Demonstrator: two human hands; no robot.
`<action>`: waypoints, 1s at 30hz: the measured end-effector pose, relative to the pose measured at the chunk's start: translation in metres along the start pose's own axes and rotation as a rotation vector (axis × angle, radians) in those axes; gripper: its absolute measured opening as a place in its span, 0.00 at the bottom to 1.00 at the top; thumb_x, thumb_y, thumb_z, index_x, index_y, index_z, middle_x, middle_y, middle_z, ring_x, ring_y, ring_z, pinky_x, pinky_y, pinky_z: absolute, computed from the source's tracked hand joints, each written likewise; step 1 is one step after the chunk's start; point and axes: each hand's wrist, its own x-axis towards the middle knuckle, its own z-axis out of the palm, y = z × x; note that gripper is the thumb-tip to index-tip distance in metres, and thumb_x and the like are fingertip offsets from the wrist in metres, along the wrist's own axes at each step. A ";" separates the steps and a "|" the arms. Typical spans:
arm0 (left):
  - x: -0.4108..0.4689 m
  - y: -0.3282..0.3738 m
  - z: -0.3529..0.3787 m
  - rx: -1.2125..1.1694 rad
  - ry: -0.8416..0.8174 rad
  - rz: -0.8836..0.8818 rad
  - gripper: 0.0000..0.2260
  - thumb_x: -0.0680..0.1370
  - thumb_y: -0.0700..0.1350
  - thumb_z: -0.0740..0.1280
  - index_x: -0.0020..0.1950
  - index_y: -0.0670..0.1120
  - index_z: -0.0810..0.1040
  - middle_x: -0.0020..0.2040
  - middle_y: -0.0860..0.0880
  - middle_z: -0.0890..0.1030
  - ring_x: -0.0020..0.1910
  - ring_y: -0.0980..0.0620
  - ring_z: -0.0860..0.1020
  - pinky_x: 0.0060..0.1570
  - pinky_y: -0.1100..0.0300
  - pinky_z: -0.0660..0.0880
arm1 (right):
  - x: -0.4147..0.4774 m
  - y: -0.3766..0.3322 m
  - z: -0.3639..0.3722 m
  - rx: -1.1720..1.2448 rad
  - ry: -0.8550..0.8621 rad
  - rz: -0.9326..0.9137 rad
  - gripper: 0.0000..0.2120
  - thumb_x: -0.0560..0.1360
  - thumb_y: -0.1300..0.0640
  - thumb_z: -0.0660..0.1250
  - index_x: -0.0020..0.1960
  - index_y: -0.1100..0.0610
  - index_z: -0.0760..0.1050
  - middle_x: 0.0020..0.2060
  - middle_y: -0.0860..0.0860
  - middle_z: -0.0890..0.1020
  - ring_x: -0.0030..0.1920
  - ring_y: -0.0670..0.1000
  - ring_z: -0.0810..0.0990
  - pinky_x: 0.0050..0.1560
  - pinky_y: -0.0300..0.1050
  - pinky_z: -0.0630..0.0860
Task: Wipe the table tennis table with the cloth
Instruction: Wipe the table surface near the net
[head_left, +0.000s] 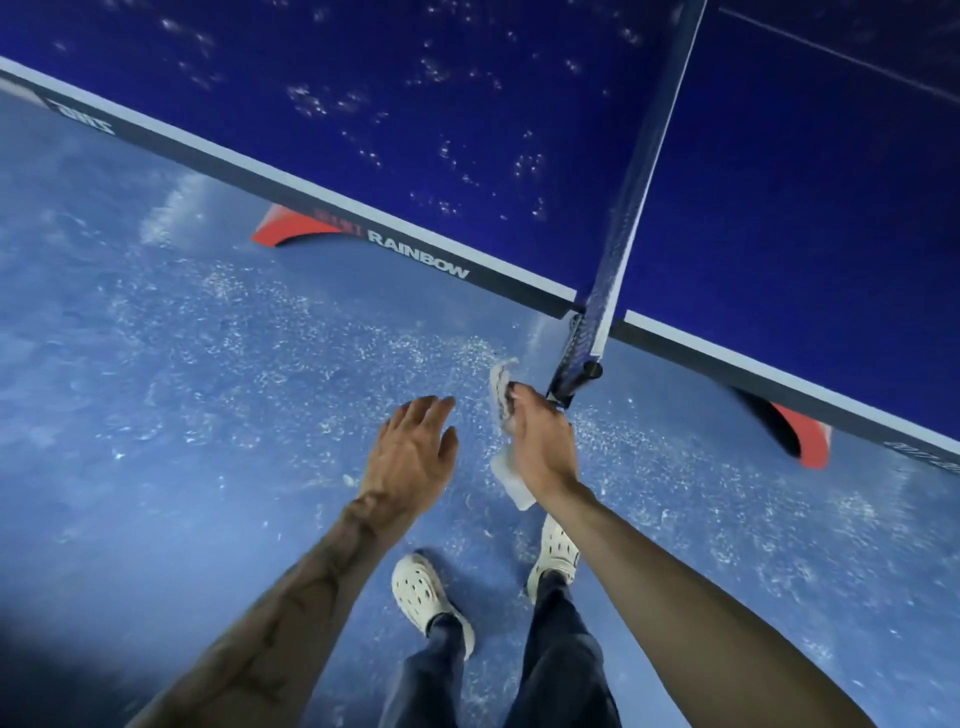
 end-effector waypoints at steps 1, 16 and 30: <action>0.004 -0.001 -0.013 0.019 0.019 0.013 0.22 0.86 0.47 0.62 0.79 0.44 0.70 0.76 0.43 0.73 0.74 0.40 0.70 0.74 0.47 0.65 | 0.002 -0.014 -0.005 0.014 0.019 -0.018 0.13 0.85 0.58 0.59 0.66 0.52 0.76 0.53 0.56 0.85 0.48 0.62 0.83 0.45 0.59 0.80; 0.151 0.070 -0.154 0.209 0.077 0.185 0.24 0.87 0.50 0.59 0.83 0.46 0.63 0.80 0.43 0.67 0.79 0.43 0.64 0.77 0.48 0.60 | 0.121 -0.133 -0.101 0.088 0.329 -0.098 0.08 0.86 0.63 0.61 0.60 0.60 0.79 0.50 0.54 0.84 0.42 0.53 0.80 0.39 0.44 0.70; 0.334 0.143 -0.238 0.273 0.048 0.318 0.24 0.87 0.50 0.58 0.83 0.46 0.61 0.80 0.45 0.66 0.79 0.44 0.64 0.78 0.48 0.61 | 0.290 -0.161 -0.190 0.101 0.433 -0.006 0.18 0.77 0.74 0.69 0.64 0.59 0.77 0.51 0.54 0.84 0.45 0.55 0.83 0.44 0.52 0.81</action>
